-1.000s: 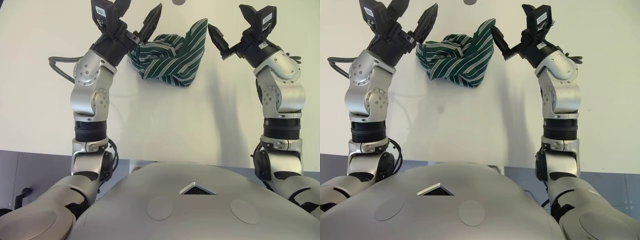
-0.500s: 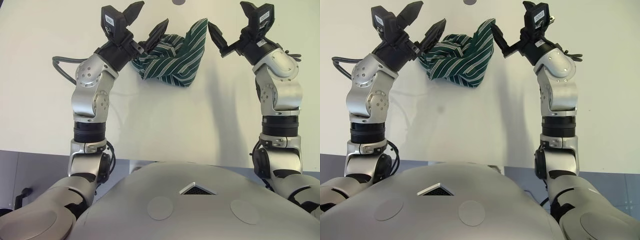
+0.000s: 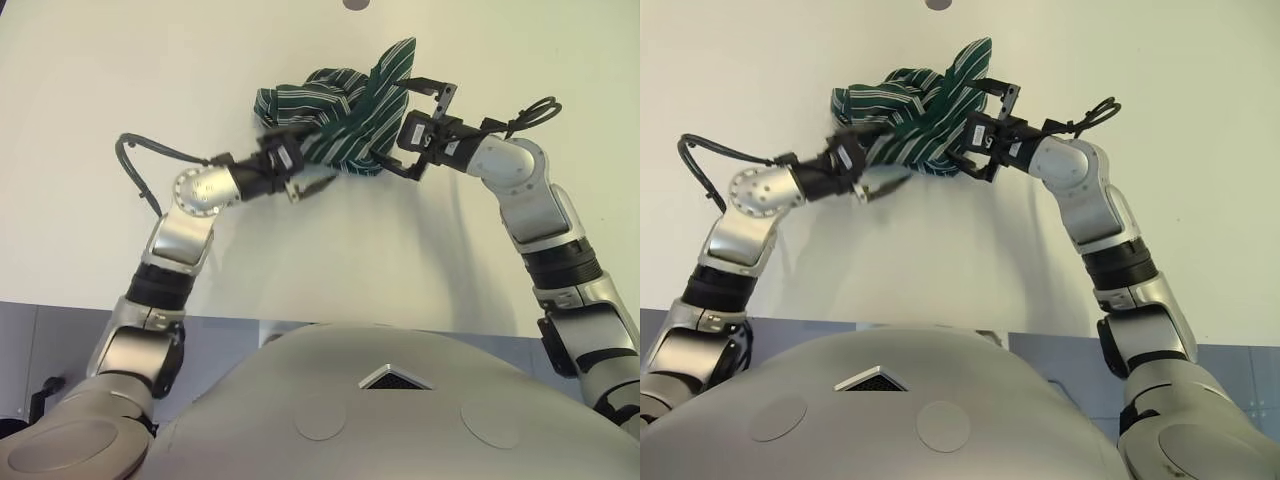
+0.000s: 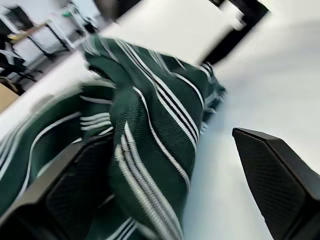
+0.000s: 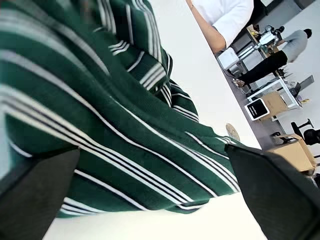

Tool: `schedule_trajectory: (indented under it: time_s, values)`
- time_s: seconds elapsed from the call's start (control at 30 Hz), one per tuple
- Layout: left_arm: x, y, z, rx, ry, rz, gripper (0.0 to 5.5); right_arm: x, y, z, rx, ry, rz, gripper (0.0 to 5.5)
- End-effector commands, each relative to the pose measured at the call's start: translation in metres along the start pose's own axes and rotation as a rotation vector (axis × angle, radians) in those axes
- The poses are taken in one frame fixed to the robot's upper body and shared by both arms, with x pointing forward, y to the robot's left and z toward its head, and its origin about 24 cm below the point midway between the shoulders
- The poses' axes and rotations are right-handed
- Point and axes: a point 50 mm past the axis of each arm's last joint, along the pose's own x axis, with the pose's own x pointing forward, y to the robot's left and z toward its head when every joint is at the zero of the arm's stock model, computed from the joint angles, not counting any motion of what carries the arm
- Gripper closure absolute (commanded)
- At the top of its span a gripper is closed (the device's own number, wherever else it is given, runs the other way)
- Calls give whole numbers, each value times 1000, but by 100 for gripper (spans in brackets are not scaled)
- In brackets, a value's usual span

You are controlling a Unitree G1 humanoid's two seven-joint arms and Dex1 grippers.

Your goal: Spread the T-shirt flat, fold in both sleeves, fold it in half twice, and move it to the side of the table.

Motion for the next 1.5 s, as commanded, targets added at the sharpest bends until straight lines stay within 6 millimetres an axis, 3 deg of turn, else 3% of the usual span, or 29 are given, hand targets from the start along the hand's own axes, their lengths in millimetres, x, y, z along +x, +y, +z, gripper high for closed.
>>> schedule_trajectory:
  time_s: [0.03,0.17,0.3,0.37,0.53,0.73,0.8,0.93,1.03,1.13,1.2,1.33,1.43,1.5]
  values:
    - [-11,-5,-10,64,58,-66,135,-6,13,7,22,-21,99,13]
    - [-18,7,12,-86,-110,-16,135,-12,19,20,97,-93,153,13]
    - [-33,31,47,-360,-412,59,135,-13,-4,24,172,-118,37,13]
    - [-33,46,52,-443,-471,157,135,-11,-14,21,198,-96,-31,13]
    - [-14,56,27,-366,-218,306,135,-10,-20,11,218,-38,-86,13]
    - [-3,43,-8,-118,129,250,135,-8,-23,2,243,-4,-119,13]
    - [-3,41,-9,-118,136,236,135,-8,-23,2,246,-4,-119,13]
    - [-7,49,10,-328,-49,263,135,-8,-21,2,249,-3,-113,13]
    - [-12,62,22,-456,-159,299,135,-8,-8,4,220,-18,-26,13]
    - [-14,70,16,-478,-111,378,135,-8,1,3,201,-10,25,13]
    - [-11,72,4,-410,11,425,135,-8,1,0,217,-1,16,13]
    - [-7,59,-9,-234,169,361,135,-8,2,-4,216,15,10,13]
    - [-14,12,-15,-8,255,-32,135,-9,-2,1,228,-12,1,13]
    - [-26,-4,-18,69,288,-196,135,-8,-10,6,244,-43,-35,13]
